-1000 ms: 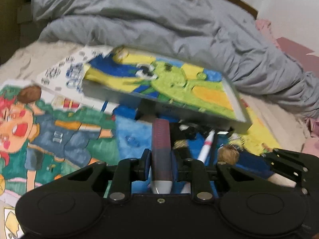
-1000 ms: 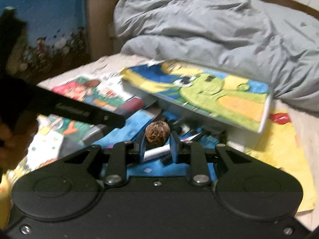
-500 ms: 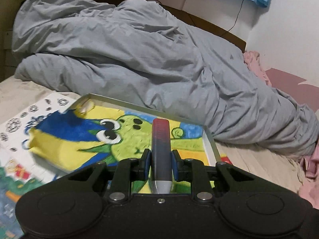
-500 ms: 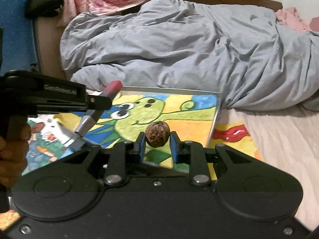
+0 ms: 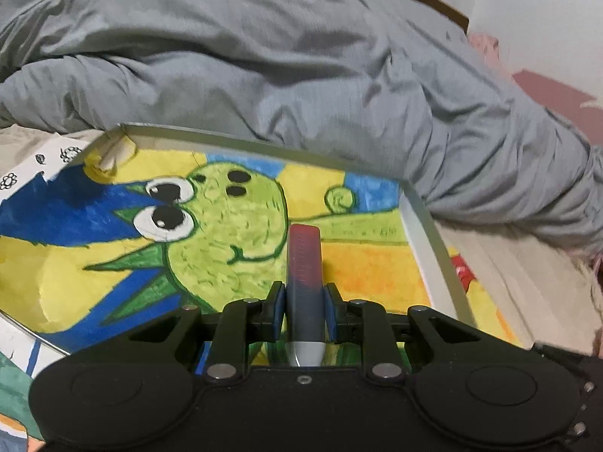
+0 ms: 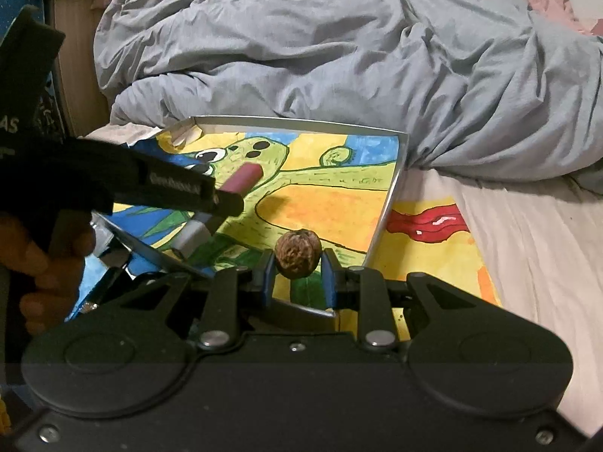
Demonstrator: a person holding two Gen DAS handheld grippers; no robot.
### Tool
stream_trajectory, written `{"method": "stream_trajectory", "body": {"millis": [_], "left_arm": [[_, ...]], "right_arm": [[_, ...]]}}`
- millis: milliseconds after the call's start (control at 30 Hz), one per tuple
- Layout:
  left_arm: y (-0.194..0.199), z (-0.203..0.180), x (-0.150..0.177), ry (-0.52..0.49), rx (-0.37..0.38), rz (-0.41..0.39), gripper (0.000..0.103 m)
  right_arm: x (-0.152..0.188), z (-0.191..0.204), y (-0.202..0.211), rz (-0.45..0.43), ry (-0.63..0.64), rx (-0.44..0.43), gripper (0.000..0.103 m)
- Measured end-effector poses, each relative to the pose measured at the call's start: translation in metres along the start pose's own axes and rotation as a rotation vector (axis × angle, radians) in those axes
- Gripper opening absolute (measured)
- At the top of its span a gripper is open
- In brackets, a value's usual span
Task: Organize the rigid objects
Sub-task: 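Lower the marker and walnut into the metal tray and open both tools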
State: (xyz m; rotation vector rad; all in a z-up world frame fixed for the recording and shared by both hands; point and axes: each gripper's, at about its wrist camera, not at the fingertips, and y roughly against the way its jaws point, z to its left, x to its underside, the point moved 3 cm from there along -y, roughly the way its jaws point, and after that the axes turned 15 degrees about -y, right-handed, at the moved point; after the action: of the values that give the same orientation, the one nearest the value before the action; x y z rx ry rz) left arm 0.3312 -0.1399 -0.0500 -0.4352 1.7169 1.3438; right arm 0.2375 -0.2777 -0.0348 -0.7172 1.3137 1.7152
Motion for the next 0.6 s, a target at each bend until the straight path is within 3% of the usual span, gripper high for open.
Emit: {"method": "stream_trajectory", "body": {"millis": [167, 300, 400, 600], "left_arm": [[-0.002, 0.0, 0.005, 0.0, 0.004, 0.041, 0.023], [0.011, 0.006, 0.001, 0.023, -0.007, 0.008, 0.025], [0.023, 0.011, -0.002, 0.016, -0.022, 0.0, 0.03], [0.062, 0.017, -0.001, -0.005, -0.067, -0.056, 0.049]], "right_arm": [[0.0, 0.003, 0.007, 0.004, 0.006, 0.002, 0.021], [0.001, 0.007, 0.02, -0.004, 0.012, -0.012, 0.034], [0.0, 0.012, 0.024, -0.013, 0.024, -0.017, 0.039], [-0.009, 0.02, 0.045, -0.057, 0.022, -0.033, 0.062]]}}
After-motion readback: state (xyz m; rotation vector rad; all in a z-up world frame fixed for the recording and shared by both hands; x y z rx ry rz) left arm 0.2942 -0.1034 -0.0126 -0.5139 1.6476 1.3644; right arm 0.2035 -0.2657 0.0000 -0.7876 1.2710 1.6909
